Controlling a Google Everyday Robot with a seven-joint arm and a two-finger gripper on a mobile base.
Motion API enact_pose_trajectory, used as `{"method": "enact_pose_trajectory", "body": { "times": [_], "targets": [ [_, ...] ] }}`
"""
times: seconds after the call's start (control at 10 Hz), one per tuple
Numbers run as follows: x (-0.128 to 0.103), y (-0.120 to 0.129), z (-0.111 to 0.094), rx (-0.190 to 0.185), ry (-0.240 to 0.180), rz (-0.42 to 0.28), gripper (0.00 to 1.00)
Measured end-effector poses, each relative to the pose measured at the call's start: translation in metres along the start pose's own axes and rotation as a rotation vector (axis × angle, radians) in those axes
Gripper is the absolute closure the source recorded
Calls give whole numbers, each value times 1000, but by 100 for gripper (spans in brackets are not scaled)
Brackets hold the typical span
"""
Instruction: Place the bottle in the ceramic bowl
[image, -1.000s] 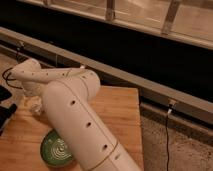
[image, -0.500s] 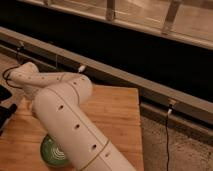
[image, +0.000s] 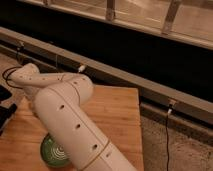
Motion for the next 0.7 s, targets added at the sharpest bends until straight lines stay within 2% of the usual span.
{"method": "enact_pose_trajectory", "body": {
  "times": [0.3, 0.5, 0.7],
  "targets": [
    [1, 0, -6, -43, -22, 2, 97],
    [2, -5, -9, -74, -38, 12, 100],
    [3, -8, -15, -136, -65, 19, 100]
  ]
}}
